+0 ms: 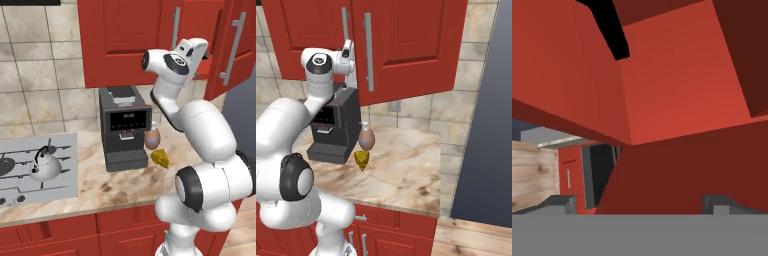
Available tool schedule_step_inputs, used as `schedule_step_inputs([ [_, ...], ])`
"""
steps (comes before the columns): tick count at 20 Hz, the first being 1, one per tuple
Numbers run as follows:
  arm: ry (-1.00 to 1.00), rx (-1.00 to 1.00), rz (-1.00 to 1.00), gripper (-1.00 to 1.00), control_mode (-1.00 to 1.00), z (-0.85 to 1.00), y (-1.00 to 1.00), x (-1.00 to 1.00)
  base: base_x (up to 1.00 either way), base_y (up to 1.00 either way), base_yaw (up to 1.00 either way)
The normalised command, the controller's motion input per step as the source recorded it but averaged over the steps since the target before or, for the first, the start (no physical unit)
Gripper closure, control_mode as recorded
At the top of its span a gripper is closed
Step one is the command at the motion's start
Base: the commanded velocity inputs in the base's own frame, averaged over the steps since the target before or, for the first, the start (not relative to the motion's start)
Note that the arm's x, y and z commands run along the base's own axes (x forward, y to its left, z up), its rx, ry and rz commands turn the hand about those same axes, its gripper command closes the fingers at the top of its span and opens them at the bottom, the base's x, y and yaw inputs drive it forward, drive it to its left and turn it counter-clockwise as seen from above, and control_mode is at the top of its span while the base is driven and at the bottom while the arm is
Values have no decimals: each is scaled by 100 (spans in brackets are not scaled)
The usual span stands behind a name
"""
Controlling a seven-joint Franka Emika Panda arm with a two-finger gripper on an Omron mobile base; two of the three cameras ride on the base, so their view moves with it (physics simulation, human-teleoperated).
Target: Pick the pan from the cabinet and place it on the stove. Then turn on the stove burner for the pan.
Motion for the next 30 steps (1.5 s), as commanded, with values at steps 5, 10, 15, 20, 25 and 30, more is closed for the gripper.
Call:
schedule_step_inputs([
  [5,-5,0,-9,-100,-100,0,-50,-77,0,0,0],
  [10,-3,0,-10,-100,-100,0,-57,-65,0,0,0],
  [15,-3,0,-10,-100,-100,0,-66,-63,0,0,0],
  [20,0,3,-9,-100,-100,0,-82,-52,0,0,0],
  [25,0,5,-7,-100,-100,0,-83,-29,0,0,0],
  [30,0,4,-3,-100,-100,-3,-70,-15,0,0,0],
])
